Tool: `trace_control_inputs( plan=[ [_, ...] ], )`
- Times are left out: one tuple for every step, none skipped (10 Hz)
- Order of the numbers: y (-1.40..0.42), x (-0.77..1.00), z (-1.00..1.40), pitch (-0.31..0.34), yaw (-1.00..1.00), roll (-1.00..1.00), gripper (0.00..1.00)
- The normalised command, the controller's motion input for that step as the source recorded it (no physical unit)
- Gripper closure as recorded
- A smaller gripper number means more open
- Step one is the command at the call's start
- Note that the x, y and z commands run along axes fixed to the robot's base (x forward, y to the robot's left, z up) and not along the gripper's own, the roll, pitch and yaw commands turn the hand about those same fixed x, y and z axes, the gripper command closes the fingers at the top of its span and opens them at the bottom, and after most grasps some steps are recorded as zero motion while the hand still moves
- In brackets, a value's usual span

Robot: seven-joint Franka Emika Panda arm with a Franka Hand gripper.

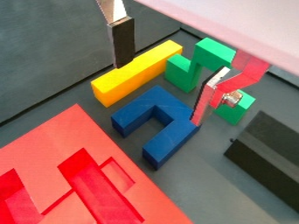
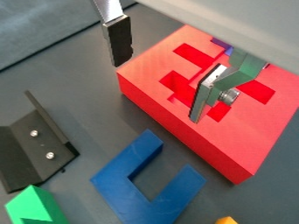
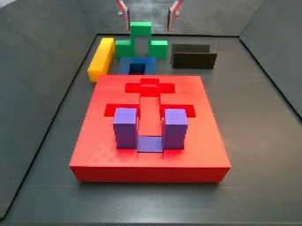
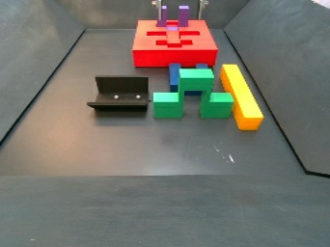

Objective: Pick up the blue object. Move up. Place the blue object on the fixture. Regrasp the blue object. Move to above the board. Insert the blue object.
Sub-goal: Pick up the blue object.

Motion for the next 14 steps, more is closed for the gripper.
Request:
trace_control_inputs(
  plan=[
    [0.0,0.0,-0.81,-0.174,0.01,0.0,0.0],
    [0.0,0.0,-0.82,-0.19,0.01,0.0,0.0],
    [0.0,0.0,-0.82,-0.199,0.0,0.0,0.0],
    [0.05,0.0,-0.8,-0.187,0.0,-0.04,0.0],
    [0.11,0.0,-0.84,-0.18,0.04,-0.06,0.0],
    [0.19,0.01,-0.8,-0.157,0.04,-0.04,0.0],
    [0.22,0.0,-0.71,-0.131,0.05,0.0,0.0],
    [0.07,0.0,-0.62,-0.084,0.04,0.06,0.0],
    [0.0,0.0,-0.51,-0.061,0.02,0.12,0.0],
    [-0.19,0.03,-0.41,-0.057,0.0,0.14,0.0],
    [-0.19,0.13,-0.32,-0.036,0.0,0.15,0.0],
    [-0.16,0.25,-0.11,0.0,0.0,0.15,0.0],
    [-0.05,0.27,-0.03,0.0,0.0,0.15,0.0],
    [0.0,0.21,-0.13,0.0,0.0,0.23,0.0]
  ],
)
